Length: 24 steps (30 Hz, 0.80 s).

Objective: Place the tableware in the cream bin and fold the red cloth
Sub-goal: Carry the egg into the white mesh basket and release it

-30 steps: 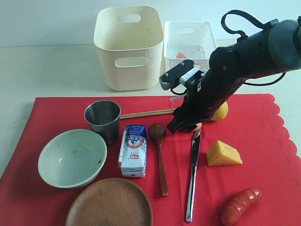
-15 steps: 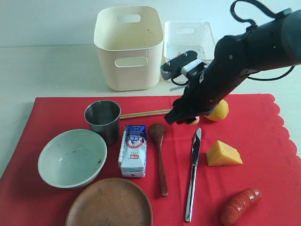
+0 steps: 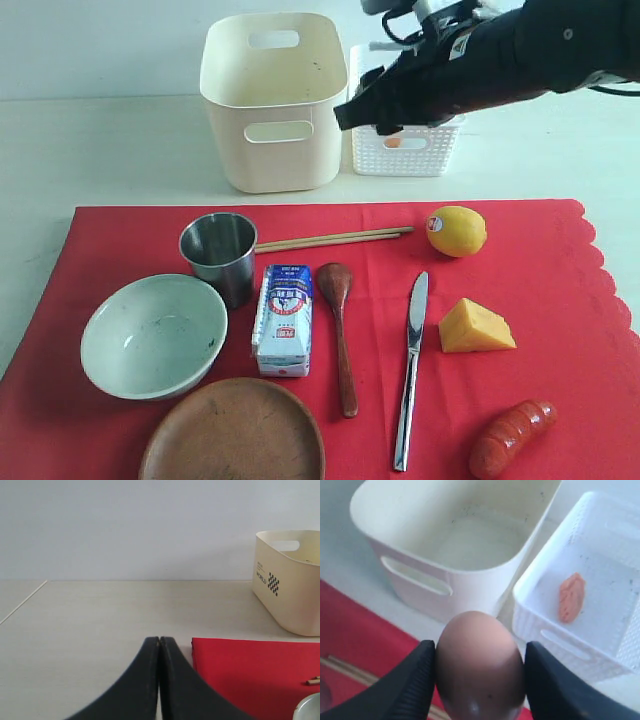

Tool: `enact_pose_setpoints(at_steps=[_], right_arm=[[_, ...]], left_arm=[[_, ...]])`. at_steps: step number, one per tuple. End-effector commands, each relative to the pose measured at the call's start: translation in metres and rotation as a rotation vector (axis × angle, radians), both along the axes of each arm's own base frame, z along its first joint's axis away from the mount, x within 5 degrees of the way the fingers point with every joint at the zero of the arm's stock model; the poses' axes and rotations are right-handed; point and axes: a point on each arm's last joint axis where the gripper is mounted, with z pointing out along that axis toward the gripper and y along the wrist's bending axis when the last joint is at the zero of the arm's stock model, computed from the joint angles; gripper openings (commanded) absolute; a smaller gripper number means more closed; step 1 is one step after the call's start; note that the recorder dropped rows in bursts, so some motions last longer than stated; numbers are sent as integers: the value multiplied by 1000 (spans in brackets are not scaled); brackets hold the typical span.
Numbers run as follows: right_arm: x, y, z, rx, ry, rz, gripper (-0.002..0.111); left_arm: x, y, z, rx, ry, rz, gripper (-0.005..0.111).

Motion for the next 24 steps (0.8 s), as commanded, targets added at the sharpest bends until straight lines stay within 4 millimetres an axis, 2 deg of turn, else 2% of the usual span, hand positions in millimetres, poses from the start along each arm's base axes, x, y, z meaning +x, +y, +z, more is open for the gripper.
enact_pose_setpoints(at_steps=[1, 4, 7, 11, 16, 22, 24], right_arm=[[27, -15, 11, 63, -52, -99, 0], [46, -19, 14, 70, -69, -126, 0], [65, -23, 9, 72, -71, -152, 0], [92, -27, -8, 67, -49, -186, 0], [126, -37, -42, 156, 29, -317, 0], [140, -34, -66, 168, 65, -344, 0], [143, -33, -70, 165, 72, -344, 3]], left_arm=[[0, -1, 0, -9, -5, -8, 3], [0, -1, 0, -9, -5, -8, 3], [0, -1, 0, -9, -5, -8, 3], [0, -1, 0, -9, -5, -8, 3], [0, -1, 0, -9, -5, -8, 3], [0, -1, 0, -9, -5, -8, 3], [0, -1, 0, -9, -5, -8, 3]])
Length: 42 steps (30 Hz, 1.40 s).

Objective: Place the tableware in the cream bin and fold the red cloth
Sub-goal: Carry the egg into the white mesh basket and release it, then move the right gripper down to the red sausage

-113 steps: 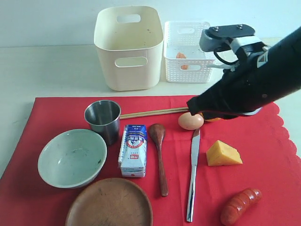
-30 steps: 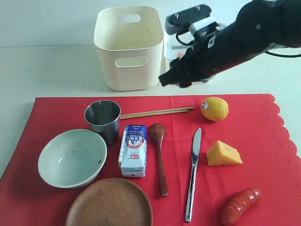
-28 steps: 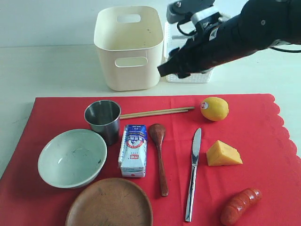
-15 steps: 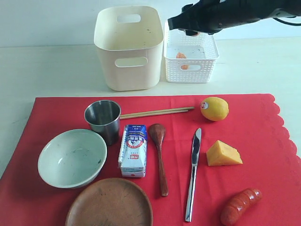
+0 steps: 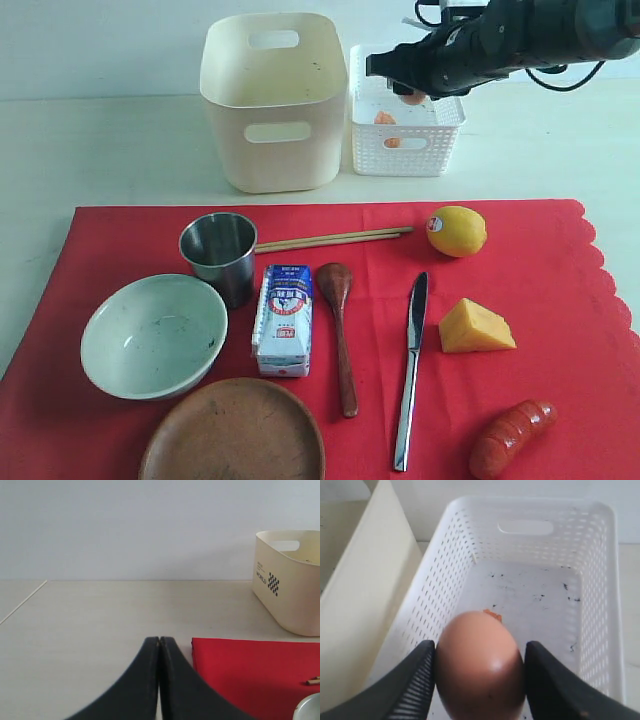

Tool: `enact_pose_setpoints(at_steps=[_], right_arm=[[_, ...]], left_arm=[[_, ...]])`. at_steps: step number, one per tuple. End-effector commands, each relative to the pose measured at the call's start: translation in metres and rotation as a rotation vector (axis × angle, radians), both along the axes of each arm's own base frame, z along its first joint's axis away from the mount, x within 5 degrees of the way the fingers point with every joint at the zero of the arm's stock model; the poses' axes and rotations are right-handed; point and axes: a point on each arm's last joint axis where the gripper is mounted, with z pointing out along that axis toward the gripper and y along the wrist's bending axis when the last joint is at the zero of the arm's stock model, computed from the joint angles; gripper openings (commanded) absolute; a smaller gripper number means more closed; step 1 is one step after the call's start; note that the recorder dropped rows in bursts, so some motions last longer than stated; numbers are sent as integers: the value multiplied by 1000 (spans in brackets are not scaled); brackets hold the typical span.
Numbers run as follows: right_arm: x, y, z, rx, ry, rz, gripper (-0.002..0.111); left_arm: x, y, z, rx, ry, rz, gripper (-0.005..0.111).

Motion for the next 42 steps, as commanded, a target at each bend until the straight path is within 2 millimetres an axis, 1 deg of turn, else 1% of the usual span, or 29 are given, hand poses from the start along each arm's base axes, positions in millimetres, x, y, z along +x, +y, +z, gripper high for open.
enact_pose_setpoints(at_steps=[1, 4, 5, 6, 7, 8, 9, 10, 11, 13, 14, 16, 18, 20, 25, 26, 27, 28, 29, 30, 31, 32, 36, 42], right_arm=[[7, 2, -5, 8, -10, -6, 7], [7, 2, -6, 7, -8, -6, 21], [7, 2, -6, 7, -8, -6, 32], [8, 2, -6, 8, -10, -6, 39], [8, 3, -6, 14, -14, -10, 49], [8, 3, -5, 14, -16, -10, 54], [8, 2, -3, 16, -20, -10, 64], [7, 2, -1, 16, -22, -10, 70], [7, 2, 3, 16, -34, -8, 79], [6, 2, 10, 4, -49, 5, 86], [5, 2, 14, 0, -51, 9, 86], [1, 0, 28, 1, -47, 12, 84], [-6, -1, 47, 5, -45, 19, 80], [-15, -4, 67, -29, -34, 43, 65], [-35, -10, 96, -93, 13, 76, 32], [-43, -13, 108, -103, 35, 79, 21], [-47, -14, 114, -103, 46, 79, 16], [-57, -15, 125, -104, 58, 84, 8], [-62, -17, 132, -101, 59, 84, 3], [-75, -18, 142, -61, 56, 79, 0], [-82, -20, 146, -47, 54, 77, 0], [-98, -23, 153, -29, 49, 78, 0], [-130, -32, 149, -19, 85, 77, 0], [-179, -45, 131, -30, 149, 85, 0]], left_arm=[[0, -1, 0, -9, -5, -8, 3], [0, -1, 0, -9, -5, -8, 3], [0, -1, 0, -9, -5, -8, 3], [0, -1, 0, -9, -5, -8, 3], [0, -1, 0, -9, -5, -8, 3], [0, -1, 0, -9, -5, -8, 3], [0, -1, 0, -9, -5, -8, 3], [0, -1, 0, -9, -5, -8, 3], [0, -1, 0, -9, -5, -8, 3], [0, -1, 0, -9, -5, -8, 3], [0, -1, 0, -9, -5, -8, 3], [0, -1, 0, -9, -5, -8, 3], [0, -1, 0, -9, -5, -8, 3], [0, -1, 0, -9, -5, -8, 3], [0, -1, 0, -9, -5, -8, 3], [0, -1, 0, -9, -5, -8, 3], [0, -1, 0, -9, -5, -8, 3], [0, -1, 0, -9, -5, -8, 3], [0, -1, 0, -9, -5, -8, 3], [0, -1, 0, -9, -5, -8, 3], [0, -1, 0, -9, -5, -8, 3], [0, -1, 0, -9, -5, -8, 3], [0, -1, 0, -9, -5, -8, 3], [0, -1, 0, -9, -5, -8, 3]])
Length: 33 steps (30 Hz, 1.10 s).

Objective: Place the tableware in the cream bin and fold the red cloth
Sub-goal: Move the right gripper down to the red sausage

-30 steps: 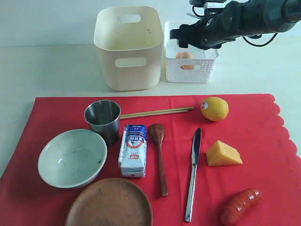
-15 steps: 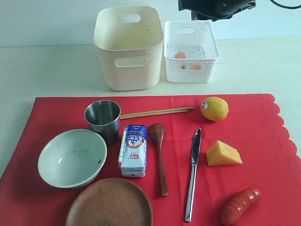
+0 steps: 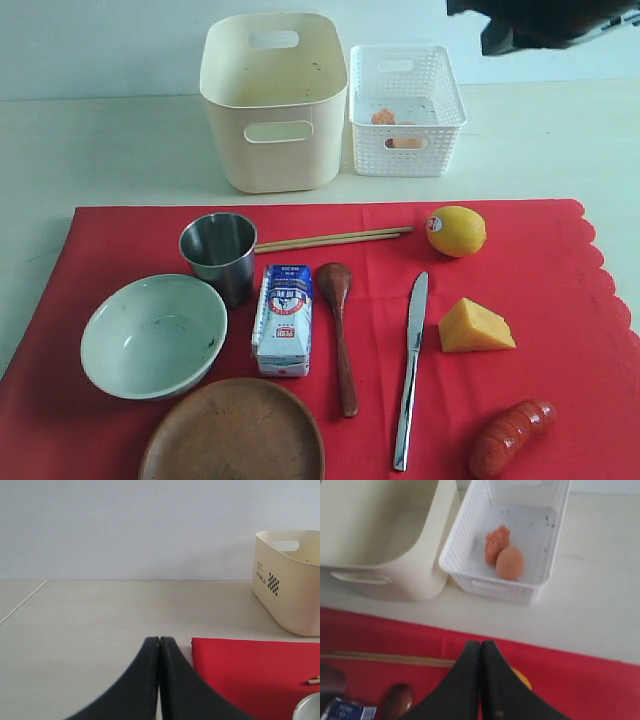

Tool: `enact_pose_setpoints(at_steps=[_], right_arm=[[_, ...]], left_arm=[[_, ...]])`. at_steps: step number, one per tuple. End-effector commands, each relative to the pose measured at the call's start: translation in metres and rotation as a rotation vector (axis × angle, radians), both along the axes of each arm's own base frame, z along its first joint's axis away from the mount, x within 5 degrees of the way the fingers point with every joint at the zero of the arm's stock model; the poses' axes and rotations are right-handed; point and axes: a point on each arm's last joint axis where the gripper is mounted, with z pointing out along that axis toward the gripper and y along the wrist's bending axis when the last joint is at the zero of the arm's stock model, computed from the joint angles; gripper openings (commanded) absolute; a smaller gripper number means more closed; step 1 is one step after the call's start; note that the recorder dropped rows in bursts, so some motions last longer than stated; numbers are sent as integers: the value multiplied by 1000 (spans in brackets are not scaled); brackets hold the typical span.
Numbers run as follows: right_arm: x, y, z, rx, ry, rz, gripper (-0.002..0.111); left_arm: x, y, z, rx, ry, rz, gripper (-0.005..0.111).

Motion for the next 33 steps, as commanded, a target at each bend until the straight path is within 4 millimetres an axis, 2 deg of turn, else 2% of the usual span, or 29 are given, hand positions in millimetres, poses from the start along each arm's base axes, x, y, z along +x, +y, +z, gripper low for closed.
enact_pose_setpoints(at_steps=[1, 2, 6, 8, 11, 14, 15, 17, 21, 23, 27, 33], right_arm=[[-43, -10, -15, -6, 48, 32, 0], [-48, -10, -18, -5, 57, 44, 0], [-93, -16, -39, -28, 216, 156, 0], [-124, -19, -47, -98, 316, 333, 0], [-143, -18, -47, -83, 276, 458, 0], [-164, -11, -62, -184, 287, 610, 2], [-167, -10, -66, -224, 291, 641, 5], [-171, -5, -76, -316, 288, 691, 19], [-173, 6, -87, -380, 320, 780, 43], [-171, 12, -96, -408, 362, 823, 52], [-165, 21, -116, -497, 420, 895, 63], [-152, 27, -140, -597, 457, 878, 74]], left_arm=[[0, -1, 0, -9, -5, -8, 3], [0, -1, 0, -9, -5, -8, 3], [0, -1, 0, -9, -5, -8, 3], [0, -1, 0, -9, -5, -8, 3], [0, -1, 0, -9, -5, -8, 3], [0, -1, 0, -9, -5, -8, 3], [0, -1, 0, -9, -5, -8, 3], [0, -1, 0, -9, -5, -8, 3], [0, -1, 0, -9, -5, -8, 3], [0, -1, 0, -9, -5, -8, 3], [0, -1, 0, -9, -5, -8, 3], [0, -1, 0, -9, -5, -8, 3]])
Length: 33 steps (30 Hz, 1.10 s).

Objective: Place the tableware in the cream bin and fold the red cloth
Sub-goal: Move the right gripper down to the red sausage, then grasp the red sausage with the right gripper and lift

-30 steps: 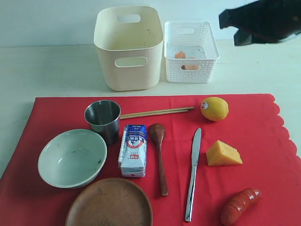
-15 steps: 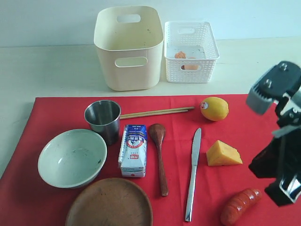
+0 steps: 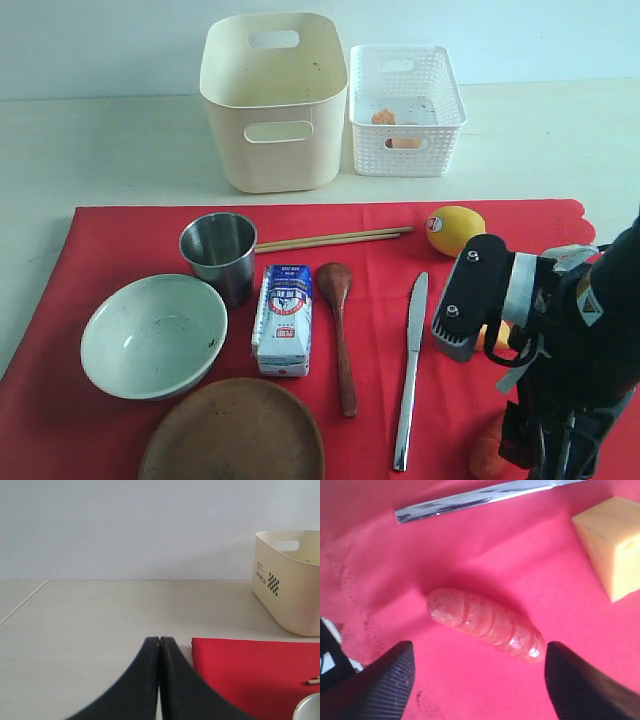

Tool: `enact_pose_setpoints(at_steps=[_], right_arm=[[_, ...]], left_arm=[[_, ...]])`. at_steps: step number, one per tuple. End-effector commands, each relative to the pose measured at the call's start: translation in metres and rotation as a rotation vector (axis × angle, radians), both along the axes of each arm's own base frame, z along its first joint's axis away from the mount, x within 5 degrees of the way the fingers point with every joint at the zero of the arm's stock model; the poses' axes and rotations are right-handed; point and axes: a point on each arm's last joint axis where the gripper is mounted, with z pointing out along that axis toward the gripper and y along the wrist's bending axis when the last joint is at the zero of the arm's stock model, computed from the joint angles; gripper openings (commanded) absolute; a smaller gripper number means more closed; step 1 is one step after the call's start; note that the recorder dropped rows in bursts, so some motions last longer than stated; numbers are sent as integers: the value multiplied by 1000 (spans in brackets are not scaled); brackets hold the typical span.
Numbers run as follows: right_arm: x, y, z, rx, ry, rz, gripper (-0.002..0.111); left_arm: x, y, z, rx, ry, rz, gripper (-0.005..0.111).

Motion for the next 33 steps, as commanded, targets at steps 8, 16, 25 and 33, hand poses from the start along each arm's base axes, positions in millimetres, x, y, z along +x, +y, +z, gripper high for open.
enact_pose_setpoints(at_steps=[8, 16, 25, 33], right_arm=[[18, 10, -39, -75, -8, 90, 74], [20, 9, -61, -156, 55, 122, 64], [21, 9, -62, -160, 56, 91, 46], [22, 9, -56, -156, 38, 86, 74]], left_arm=[[0, -1, 0, -9, -5, -8, 3], [0, -1, 0, -9, -5, -8, 3], [0, -1, 0, -9, -5, -8, 3], [0, -1, 0, -9, -5, -8, 3]])
